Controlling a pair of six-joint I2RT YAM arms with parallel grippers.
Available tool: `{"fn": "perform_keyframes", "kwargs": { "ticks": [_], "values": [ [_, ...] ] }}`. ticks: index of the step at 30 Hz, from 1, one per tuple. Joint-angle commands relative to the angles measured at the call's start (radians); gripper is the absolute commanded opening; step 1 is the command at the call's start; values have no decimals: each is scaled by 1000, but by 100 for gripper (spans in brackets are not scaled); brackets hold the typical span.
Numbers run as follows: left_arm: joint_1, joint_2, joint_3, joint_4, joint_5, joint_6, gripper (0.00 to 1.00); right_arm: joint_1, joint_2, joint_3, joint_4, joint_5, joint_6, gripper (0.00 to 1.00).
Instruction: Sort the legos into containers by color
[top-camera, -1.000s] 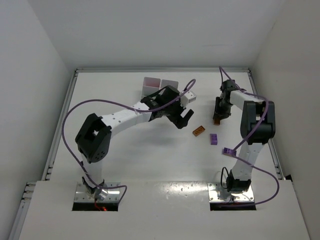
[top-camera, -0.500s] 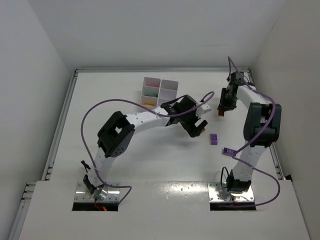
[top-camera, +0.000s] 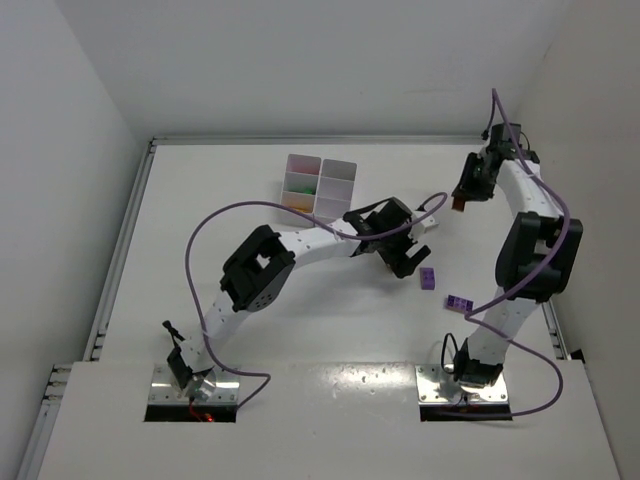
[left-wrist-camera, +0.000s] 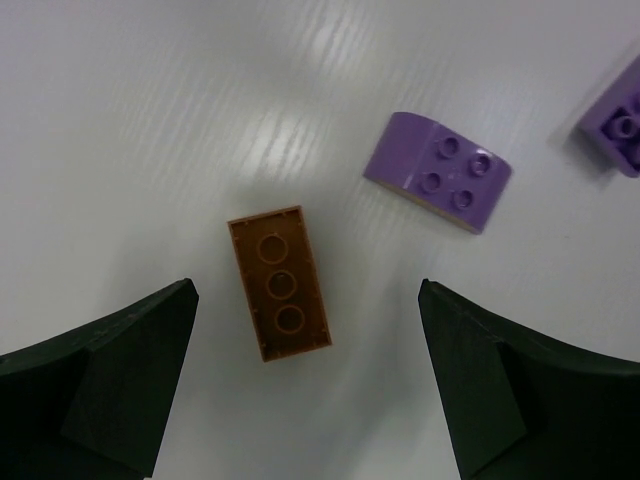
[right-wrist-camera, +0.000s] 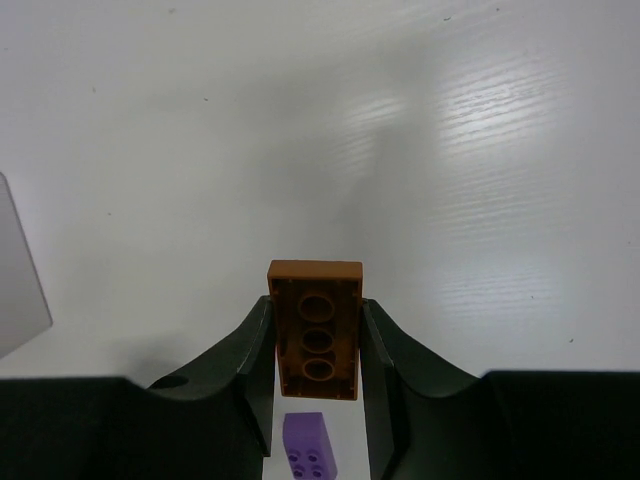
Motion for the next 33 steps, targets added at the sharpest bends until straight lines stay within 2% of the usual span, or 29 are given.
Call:
{"fn": "perform_keyframes", "kwargs": {
  "ticks": [1,4,9,11,12,14,15,16,19,22,26,30,33],
  "values": [
    [-4,38,68,4,-111,-25,100,-12,-82,70,-31,-50,29,0],
    [-4,52,91,-5,-178,-44,100,-12,-120,79,-31,-72,38,0],
    [-4,72,100,-27,-203,-44,100,-12,-142,90,-31,-99,26,0],
    [-4,72,87,-27,-203,-33,90,-12,-142,90,-31,-99,4,0],
    [-4,72,87,-36,-182,-33,78,-12,-142,99,-31,-99,4,0],
    [-4,58,58,-36,-125,-12,62,-2,-151,99,-31,-99,-5,0],
    [-4,48,45,-36,-105,-12,46,-2,-151,108,-31,-99,-5,0],
    [-15,39,18,-36,-105,-1,40,-2,-151,108,-31,-99,-5,0],
    [-24,14,-18,-27,-82,8,32,-2,-151,142,-22,-110,-5,0],
    [-24,-44,-63,-27,-48,8,16,8,-142,177,-22,-141,-16,0],
    [28,-201,-151,50,-8,-50,8,47,-122,218,-2,-210,-76,0],
    [118,-369,-136,30,59,-131,7,102,-100,254,47,-289,-94,0],
    [213,-515,-98,-2,81,-182,7,175,-45,352,38,-325,-163,0]
  ]
}}
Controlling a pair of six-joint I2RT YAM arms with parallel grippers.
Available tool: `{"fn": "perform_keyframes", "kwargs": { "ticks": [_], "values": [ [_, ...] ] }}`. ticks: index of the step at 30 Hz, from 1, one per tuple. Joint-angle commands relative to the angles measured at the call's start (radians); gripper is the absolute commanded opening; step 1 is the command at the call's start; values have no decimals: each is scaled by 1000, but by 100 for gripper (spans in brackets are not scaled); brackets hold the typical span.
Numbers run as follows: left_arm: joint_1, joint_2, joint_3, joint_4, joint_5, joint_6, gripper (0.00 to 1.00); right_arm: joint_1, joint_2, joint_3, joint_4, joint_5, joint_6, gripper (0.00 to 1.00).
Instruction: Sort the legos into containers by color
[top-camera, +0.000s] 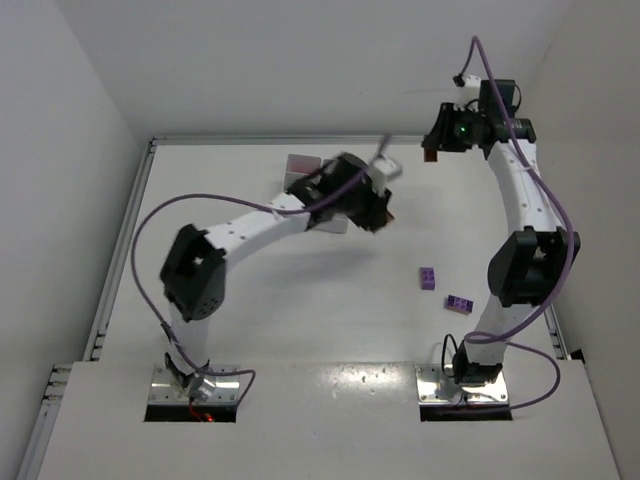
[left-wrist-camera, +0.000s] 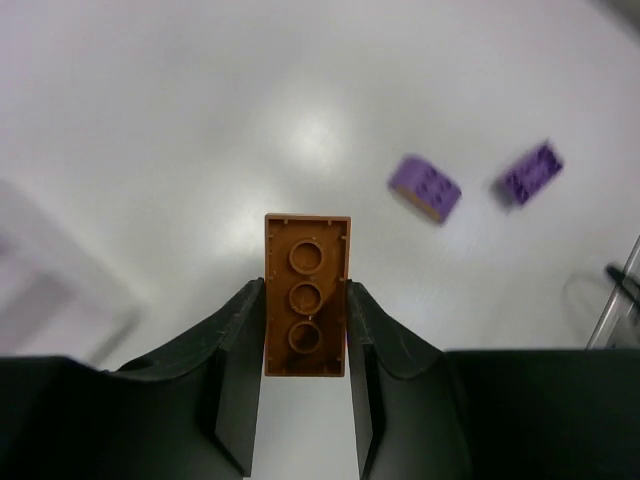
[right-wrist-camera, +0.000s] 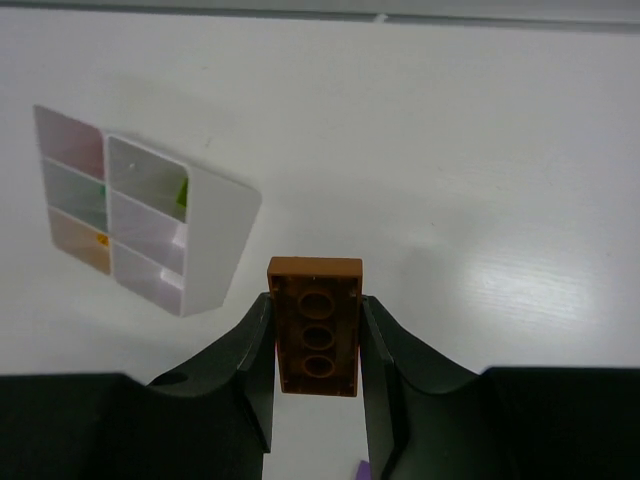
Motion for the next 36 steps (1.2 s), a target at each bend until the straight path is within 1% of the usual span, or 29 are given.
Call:
{"fn": "perform_keyframes", "kwargs": {
  "ticks": [1,2,3,4,5,6,8,9,10,13,15,18,20,23,28,36],
  "values": [
    [127,-253,71,19,28,-83,7,99,53,151,36,-91,-90,0],
    [149,-282,71,5,11,-83,7,121,88,176,21,-100,-109,0],
    [197,-303,97,-44,-4,-83,7,144,103,197,21,-101,-145,0],
    [225,-317,114,-75,-32,-83,7,187,128,228,10,-101,-161,0],
    [257,-336,127,-101,-32,-83,7,207,137,228,10,-110,-178,0],
    [325,-350,127,-116,-32,-95,7,227,137,228,25,-110,-204,0],
    [388,-395,117,-117,-32,-95,7,285,152,228,51,-75,-219,0],
    [441,-406,94,-117,-32,-95,7,304,184,228,52,-61,-230,0],
    [466,-417,85,-126,-41,-95,7,340,198,253,52,-36,-230,0],
    [549,-445,23,-126,-41,-104,7,391,235,273,67,59,-230,0],
    [584,-459,-26,-126,-15,-115,7,428,235,264,93,94,-218,0],
    [662,-469,-56,-126,40,-138,7,466,261,236,104,122,-218,0],
    [672,-469,-57,-126,63,-138,7,485,261,210,127,131,-218,0],
    [696,-469,-57,-126,76,-138,8,511,252,120,191,165,-259,0],
    [696,-459,-46,-135,112,-116,8,534,272,58,210,173,-374,0],
    [706,-449,-35,-144,126,-96,8,543,281,-8,298,215,-488,1]
  ]
}}
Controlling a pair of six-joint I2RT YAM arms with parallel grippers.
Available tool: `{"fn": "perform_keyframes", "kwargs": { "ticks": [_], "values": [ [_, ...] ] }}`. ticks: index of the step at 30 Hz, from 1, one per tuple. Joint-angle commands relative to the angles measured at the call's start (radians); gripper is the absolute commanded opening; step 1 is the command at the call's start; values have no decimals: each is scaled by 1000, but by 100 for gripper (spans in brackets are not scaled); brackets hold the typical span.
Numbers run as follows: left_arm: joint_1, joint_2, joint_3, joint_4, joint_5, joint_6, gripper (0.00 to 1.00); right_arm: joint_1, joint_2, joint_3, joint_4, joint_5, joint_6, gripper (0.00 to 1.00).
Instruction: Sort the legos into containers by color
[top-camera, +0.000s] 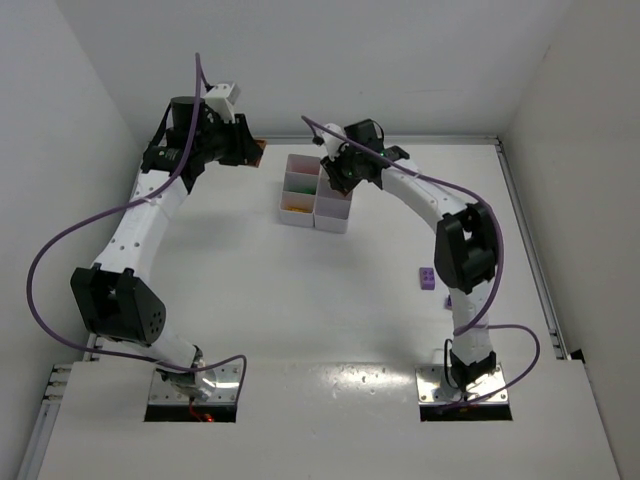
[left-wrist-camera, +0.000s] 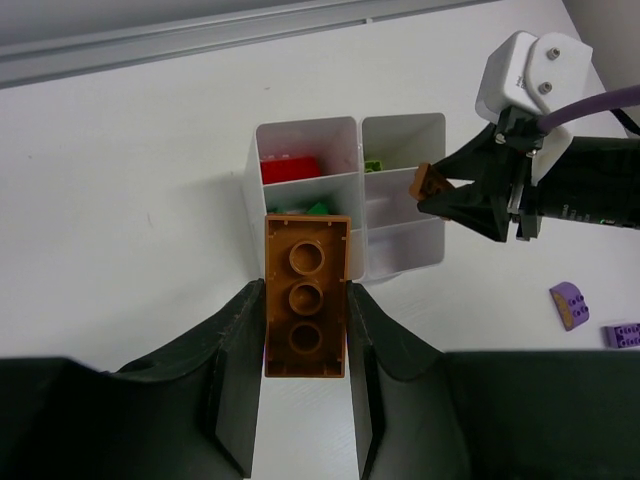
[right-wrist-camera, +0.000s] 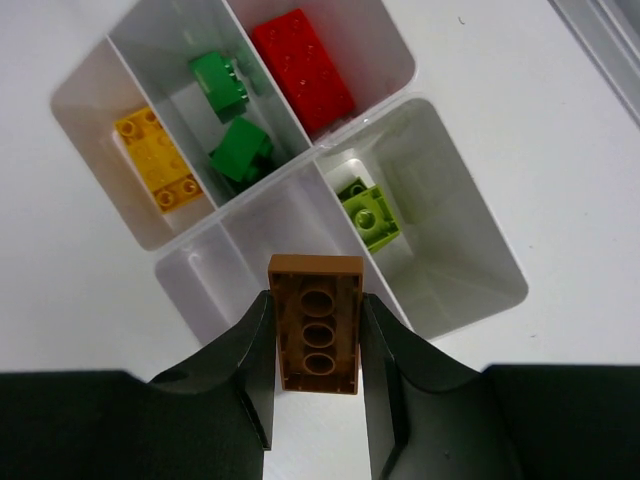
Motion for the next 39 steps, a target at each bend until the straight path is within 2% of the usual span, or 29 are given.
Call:
{"fn": "perform_keyframes", "kwargs": {
  "ticks": [1,9,12,14,15,19,20,21,23,26,27,31,37,39],
  "values": [
    [11,-8,38,13,23,9,9,18,15,-8,90,34,-99,1],
    [11,-8,29,13,23,28,9,36,34,-42,119,64,-179,11],
    [11,-8,29,13,23,28,9,36,44,-42,119,73,-188,21],
    [11,-8,29,13,23,28,9,36,44,-42,128,83,-188,37],
    [11,-8,29,13,32,28,9,36,44,-64,138,92,-188,49],
    [11,-8,19,38,72,18,9,36,-35,-108,187,92,-138,71],
    [11,-8,10,38,83,18,9,36,-80,-108,187,92,-86,80],
    [11,-8,10,50,95,18,9,36,-104,-108,187,80,-56,83],
    [11,-8,-28,90,113,18,9,26,-166,-108,187,60,49,85],
    [-49,9,-25,102,127,52,9,-5,-325,-161,210,50,166,85],
    [-67,46,-15,102,138,61,9,-29,-410,-210,240,50,186,85],
    [-171,162,50,102,128,118,7,-103,-570,-321,202,60,222,83],
    [-334,356,234,-8,14,267,5,-256,-650,-443,35,70,313,81],
    [-377,435,301,-54,-24,329,11,-330,-664,-489,-15,35,343,79]
  ]
}}
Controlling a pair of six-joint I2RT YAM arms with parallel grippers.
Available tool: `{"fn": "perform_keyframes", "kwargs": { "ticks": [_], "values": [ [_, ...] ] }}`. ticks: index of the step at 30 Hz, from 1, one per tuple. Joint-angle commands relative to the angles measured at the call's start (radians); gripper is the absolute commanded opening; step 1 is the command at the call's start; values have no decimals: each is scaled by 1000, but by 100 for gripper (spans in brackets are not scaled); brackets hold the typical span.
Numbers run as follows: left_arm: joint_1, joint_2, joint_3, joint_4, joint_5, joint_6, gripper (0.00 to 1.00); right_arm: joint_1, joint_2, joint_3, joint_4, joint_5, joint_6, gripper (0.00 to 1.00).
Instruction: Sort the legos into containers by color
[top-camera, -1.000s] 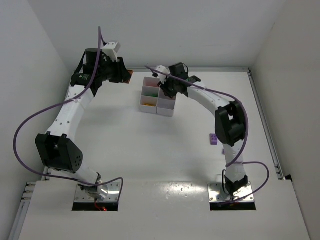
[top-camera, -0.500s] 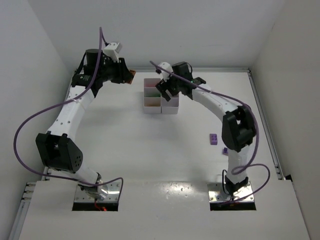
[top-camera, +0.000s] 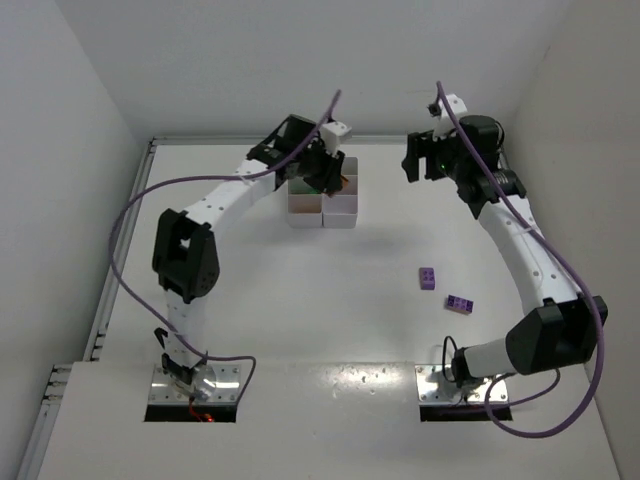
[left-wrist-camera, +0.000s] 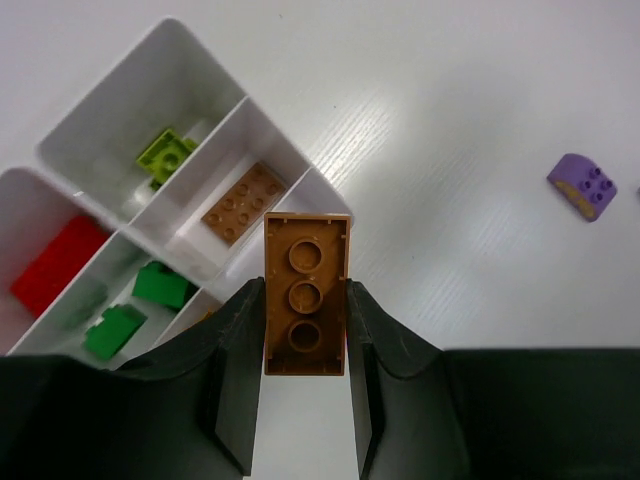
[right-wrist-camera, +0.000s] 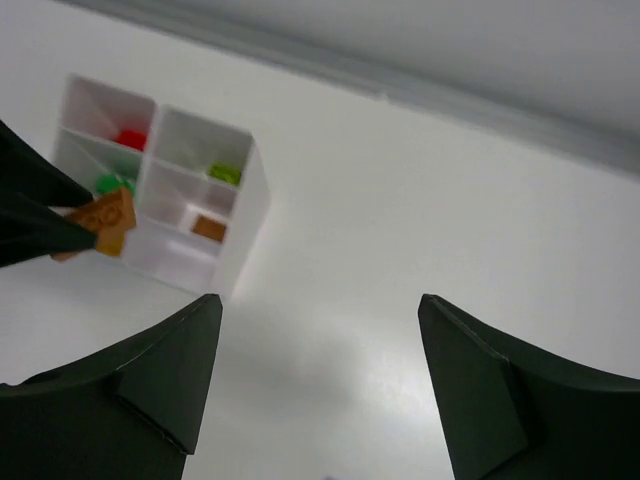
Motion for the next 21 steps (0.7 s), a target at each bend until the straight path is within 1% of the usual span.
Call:
{"fn": "perform_keyframes", "kwargs": {
  "ticks": [1,5,8,11,14,17,20,21],
  "values": [
    [-54,59,110,-51,-91,132,12,-103,7,-99,-162,-46,96,79],
    [-83,148,196,-88,-147,192,15,-214,-16,-156,-217,-100,131,79],
    [-102,202,257,-99,-200,256,16,-268,-25,-193,-251,-124,131,79],
    [-102,239,274,-110,-225,273,16,-315,-25,-202,-288,-161,131,79],
    [-102,251,300,-110,-234,325,16,-349,-25,-213,-300,-189,122,79],
    [-102,271,309,-119,-260,376,19,-360,-25,-213,-300,-198,122,79],
    [-102,281,309,-128,-271,424,27,-360,-2,-204,-300,-207,122,79],
    [-102,291,309,-128,-282,434,35,-369,-2,-204,-314,-207,122,79]
  ]
}}
